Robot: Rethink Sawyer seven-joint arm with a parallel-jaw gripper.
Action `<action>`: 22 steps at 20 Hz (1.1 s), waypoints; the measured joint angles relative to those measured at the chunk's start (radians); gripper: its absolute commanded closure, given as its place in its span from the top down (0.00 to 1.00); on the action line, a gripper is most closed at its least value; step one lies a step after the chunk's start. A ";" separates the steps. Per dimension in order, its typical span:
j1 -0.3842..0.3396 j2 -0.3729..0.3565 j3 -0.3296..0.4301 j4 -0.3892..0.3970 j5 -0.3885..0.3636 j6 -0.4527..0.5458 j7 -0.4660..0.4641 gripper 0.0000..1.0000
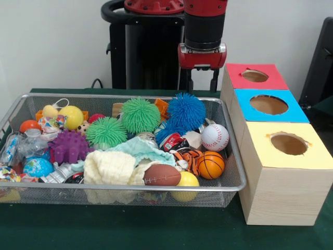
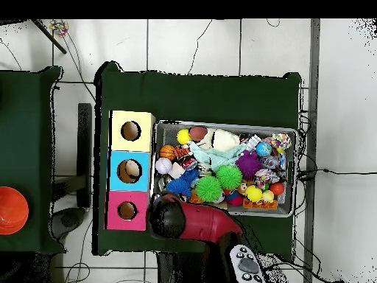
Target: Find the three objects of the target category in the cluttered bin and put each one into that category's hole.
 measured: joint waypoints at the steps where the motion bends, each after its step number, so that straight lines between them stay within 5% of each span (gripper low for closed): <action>1: -0.004 0.003 0.003 -0.011 -0.001 0.000 0.000 1.00; 22: -0.186 -0.008 0.041 -0.111 -0.032 0.049 0.000 1.00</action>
